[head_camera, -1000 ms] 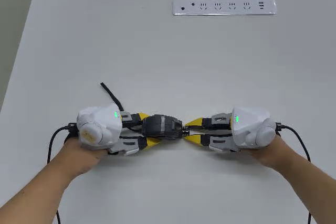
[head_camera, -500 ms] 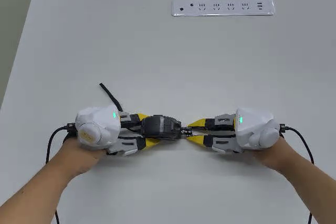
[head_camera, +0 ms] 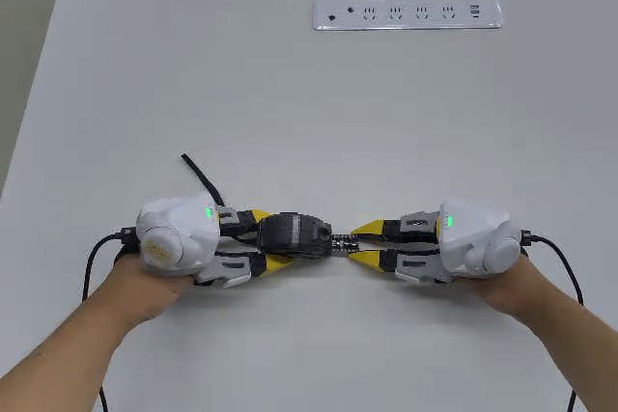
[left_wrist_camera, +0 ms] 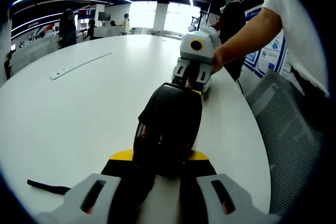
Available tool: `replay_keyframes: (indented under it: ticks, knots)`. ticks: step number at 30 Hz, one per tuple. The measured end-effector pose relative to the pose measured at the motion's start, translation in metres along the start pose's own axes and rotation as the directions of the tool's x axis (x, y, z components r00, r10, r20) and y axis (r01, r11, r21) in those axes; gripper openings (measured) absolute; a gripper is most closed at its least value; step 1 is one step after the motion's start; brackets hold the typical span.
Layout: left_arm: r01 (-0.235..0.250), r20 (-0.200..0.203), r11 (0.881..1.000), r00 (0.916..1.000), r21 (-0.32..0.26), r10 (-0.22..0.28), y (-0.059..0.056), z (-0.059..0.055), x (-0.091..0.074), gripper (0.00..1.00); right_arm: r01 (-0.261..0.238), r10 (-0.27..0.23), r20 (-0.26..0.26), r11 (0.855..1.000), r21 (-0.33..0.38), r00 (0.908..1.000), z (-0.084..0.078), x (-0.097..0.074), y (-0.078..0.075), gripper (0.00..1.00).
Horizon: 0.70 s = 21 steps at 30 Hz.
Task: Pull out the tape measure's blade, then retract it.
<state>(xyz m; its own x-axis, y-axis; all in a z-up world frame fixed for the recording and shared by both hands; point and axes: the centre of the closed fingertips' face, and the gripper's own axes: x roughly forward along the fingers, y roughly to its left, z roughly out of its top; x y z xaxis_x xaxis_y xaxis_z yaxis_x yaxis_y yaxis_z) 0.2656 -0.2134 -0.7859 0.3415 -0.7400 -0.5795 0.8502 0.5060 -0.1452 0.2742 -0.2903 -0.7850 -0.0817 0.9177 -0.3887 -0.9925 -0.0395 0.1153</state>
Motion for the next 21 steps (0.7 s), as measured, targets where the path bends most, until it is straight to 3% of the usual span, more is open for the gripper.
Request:
replay_keyframes:
  ticks: [21]
  knots:
    - [0.002,-0.001,1.0,1.0,0.002,-0.002,0.0,0.0,0.0,0.27,0.01,-0.01,-0.003,1.0,0.013,0.9999,-0.005,-0.012,-0.001,0.11]
